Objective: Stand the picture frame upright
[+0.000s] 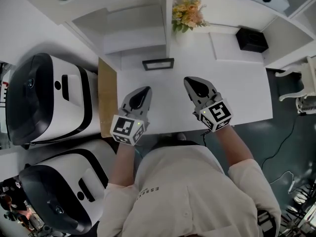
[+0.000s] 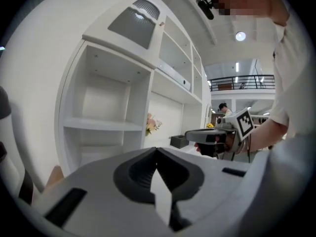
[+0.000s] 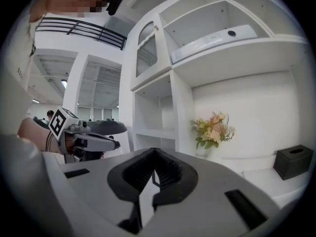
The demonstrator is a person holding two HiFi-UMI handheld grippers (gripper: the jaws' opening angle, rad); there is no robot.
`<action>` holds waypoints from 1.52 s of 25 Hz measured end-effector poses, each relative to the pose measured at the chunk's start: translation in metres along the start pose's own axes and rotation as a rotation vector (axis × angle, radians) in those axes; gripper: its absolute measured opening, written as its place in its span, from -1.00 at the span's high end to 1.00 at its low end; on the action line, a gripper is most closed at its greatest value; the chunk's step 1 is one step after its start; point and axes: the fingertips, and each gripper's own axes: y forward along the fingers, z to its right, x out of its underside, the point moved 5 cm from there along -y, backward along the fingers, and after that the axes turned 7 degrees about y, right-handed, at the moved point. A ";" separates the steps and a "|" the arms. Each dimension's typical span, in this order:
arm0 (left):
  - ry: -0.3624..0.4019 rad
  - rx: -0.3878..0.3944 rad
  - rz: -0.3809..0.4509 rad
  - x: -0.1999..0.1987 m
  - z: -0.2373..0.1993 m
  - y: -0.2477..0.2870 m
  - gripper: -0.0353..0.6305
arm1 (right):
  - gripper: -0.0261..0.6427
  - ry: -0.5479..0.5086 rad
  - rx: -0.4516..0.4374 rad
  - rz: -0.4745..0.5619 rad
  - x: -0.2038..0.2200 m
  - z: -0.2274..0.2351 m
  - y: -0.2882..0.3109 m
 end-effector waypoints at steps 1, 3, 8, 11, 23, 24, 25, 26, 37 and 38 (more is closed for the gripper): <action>0.012 -0.007 0.017 -0.007 0.001 -0.005 0.89 | 0.88 -0.008 0.002 0.013 -0.005 -0.001 -0.004; 0.033 -0.017 0.048 -0.018 0.003 -0.014 0.88 | 0.88 -0.026 0.006 0.036 -0.015 -0.004 -0.012; 0.070 -0.008 0.085 -0.036 0.010 -0.024 0.88 | 0.88 -0.067 0.008 0.064 -0.031 -0.005 -0.023; 0.094 0.000 0.088 -0.041 0.014 -0.026 0.88 | 0.88 -0.077 0.002 0.069 -0.034 -0.007 -0.027; 0.076 0.022 0.103 -0.047 0.017 -0.031 0.88 | 0.88 -0.076 -0.006 0.055 -0.030 -0.015 -0.029; 0.072 0.031 0.111 -0.048 0.018 -0.032 0.88 | 0.88 -0.076 -0.003 0.058 -0.031 -0.016 -0.030; 0.068 0.038 0.121 -0.050 0.019 -0.033 0.88 | 0.88 -0.079 0.001 0.062 -0.032 -0.018 -0.030; 0.066 0.041 0.129 -0.053 0.020 -0.034 0.88 | 0.88 -0.084 0.005 0.066 -0.034 -0.019 -0.031; 0.052 0.001 0.115 -0.051 0.015 -0.038 0.88 | 0.88 -0.088 0.021 0.055 -0.034 -0.017 -0.037; 0.050 0.001 0.112 -0.050 0.015 -0.038 0.88 | 0.88 -0.085 0.020 0.056 -0.034 -0.017 -0.037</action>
